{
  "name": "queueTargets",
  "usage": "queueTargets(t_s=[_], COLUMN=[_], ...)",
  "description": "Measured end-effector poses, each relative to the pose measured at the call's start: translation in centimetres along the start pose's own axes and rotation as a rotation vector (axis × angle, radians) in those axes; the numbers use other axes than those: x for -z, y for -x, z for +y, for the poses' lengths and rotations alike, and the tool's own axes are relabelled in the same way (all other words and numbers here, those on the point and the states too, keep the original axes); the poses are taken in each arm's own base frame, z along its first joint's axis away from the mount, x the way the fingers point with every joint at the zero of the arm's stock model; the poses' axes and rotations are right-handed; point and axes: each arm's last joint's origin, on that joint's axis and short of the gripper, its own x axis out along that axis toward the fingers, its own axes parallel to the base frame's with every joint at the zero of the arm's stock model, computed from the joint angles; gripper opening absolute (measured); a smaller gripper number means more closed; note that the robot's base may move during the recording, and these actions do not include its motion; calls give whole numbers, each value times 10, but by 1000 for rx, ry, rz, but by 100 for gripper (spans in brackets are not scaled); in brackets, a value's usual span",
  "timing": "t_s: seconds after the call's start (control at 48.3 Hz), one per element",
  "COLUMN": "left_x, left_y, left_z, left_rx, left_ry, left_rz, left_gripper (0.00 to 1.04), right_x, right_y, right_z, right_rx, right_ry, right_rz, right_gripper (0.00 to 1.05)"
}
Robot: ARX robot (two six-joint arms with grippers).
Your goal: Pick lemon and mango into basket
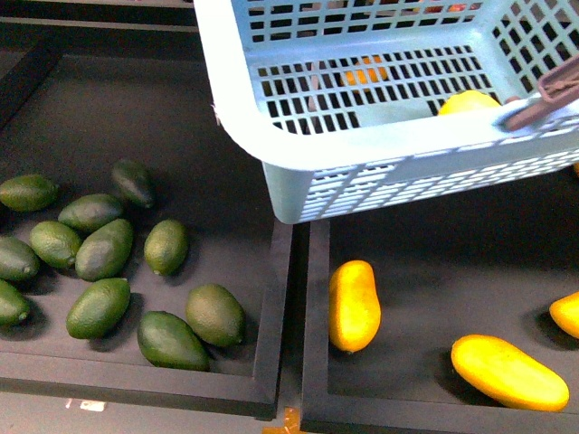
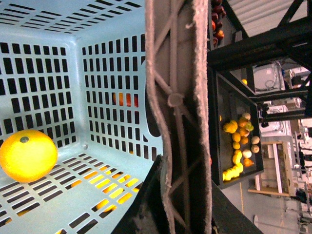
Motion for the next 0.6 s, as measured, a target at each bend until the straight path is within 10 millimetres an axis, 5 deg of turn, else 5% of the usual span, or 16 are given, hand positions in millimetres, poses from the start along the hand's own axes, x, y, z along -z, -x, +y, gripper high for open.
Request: queueTargets(t_s=[0.31,0.6], left_x=[-1,-1], left_y=[0,0], left_z=[1,1], left_rx=[-4,-7], left_ry=[-6,-5], left_rz=[-6,-11], left_gripper=[7,7], right_x=[35,77], right_y=[-110,-170], right_z=[32,53], right_rx=[-1,91], right_ry=[36,-54], right_rz=[242,370], right_gripper=[96,96])
